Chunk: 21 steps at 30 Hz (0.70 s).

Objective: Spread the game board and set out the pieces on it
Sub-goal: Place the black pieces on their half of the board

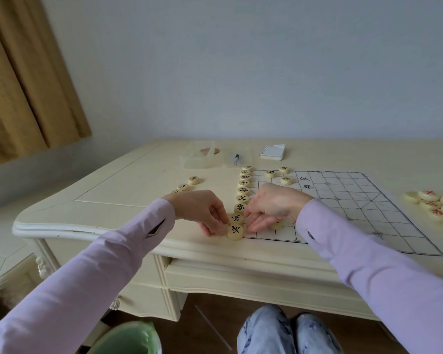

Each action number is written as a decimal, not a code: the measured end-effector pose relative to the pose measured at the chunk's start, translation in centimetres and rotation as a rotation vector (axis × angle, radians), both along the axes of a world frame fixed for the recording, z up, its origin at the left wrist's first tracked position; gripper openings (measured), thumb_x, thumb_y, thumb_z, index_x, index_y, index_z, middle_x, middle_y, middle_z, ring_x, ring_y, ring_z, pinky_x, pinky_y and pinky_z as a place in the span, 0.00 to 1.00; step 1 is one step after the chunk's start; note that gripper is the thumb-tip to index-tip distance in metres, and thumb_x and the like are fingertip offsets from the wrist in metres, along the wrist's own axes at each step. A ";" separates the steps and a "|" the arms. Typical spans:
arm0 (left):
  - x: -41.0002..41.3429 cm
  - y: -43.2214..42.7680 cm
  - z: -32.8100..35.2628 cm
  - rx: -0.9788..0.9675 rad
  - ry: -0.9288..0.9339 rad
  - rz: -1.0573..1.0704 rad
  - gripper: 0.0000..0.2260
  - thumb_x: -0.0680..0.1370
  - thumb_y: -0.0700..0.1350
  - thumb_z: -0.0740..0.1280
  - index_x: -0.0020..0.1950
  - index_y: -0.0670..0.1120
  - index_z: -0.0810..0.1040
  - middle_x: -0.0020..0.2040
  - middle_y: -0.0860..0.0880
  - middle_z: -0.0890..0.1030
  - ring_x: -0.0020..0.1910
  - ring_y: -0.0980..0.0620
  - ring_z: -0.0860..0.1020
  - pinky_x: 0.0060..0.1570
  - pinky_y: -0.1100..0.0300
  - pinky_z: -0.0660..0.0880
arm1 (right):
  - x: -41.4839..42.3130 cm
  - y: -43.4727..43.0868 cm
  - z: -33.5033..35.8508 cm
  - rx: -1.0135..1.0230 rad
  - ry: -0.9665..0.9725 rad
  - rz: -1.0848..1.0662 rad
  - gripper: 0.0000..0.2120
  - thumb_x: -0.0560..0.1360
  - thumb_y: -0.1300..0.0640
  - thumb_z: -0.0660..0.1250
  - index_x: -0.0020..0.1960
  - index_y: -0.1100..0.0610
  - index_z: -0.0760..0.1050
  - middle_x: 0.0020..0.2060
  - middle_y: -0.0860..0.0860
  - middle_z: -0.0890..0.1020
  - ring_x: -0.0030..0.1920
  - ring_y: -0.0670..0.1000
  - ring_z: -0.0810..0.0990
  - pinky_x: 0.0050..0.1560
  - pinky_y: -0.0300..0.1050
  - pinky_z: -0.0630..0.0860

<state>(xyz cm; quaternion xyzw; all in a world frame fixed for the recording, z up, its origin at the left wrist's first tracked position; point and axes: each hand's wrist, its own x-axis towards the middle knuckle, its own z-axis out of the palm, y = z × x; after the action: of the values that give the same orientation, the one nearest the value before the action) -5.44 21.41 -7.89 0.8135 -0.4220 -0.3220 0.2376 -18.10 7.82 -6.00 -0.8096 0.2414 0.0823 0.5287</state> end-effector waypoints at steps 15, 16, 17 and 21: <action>1.1 1.0 1.6 -0.034 -0.085 -0.001 0.09 0.74 0.37 0.70 0.53 0.44 0.79 0.39 0.51 0.80 0.35 0.54 0.81 0.43 0.67 0.77 | 0.6 -0.3 1.4 0.028 -0.016 -0.021 0.14 0.80 0.67 0.57 0.62 0.74 0.70 0.55 0.68 0.79 0.51 0.62 0.82 0.33 0.39 0.80; 1.7 1.2 2.1 -0.079 -0.142 0.044 0.08 0.74 0.39 0.70 0.53 0.44 0.79 0.40 0.51 0.81 0.36 0.53 0.82 0.44 0.65 0.78 | 1.0 -0.4 1.7 0.035 -0.052 -0.027 0.15 0.79 0.67 0.58 0.62 0.74 0.70 0.51 0.67 0.80 0.45 0.60 0.82 0.31 0.37 0.79; 2.4 1.3 2.5 -0.134 -0.207 0.105 0.07 0.75 0.40 0.70 0.52 0.44 0.80 0.41 0.50 0.81 0.37 0.51 0.82 0.44 0.64 0.78 | 1.5 -0.5 1.9 0.040 -0.100 -0.035 0.14 0.79 0.66 0.59 0.62 0.73 0.70 0.47 0.66 0.80 0.40 0.58 0.82 0.31 0.37 0.79; 5.5 1.6 3.4 -0.347 -0.399 0.464 0.06 0.76 0.39 0.67 0.52 0.44 0.78 0.39 0.49 0.79 0.33 0.52 0.79 0.42 0.58 0.77 | 4.6 0.1 2.2 -0.033 -0.234 -0.011 0.14 0.78 0.67 0.61 0.63 0.69 0.70 0.43 0.61 0.78 0.41 0.57 0.81 0.39 0.41 0.81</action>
<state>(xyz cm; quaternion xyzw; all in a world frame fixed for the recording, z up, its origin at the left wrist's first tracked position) 0.02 23.03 -4.53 0.8823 -0.3122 -0.0177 0.3519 -13.54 7.92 -3.78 -0.8210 0.1840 -0.0196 0.5401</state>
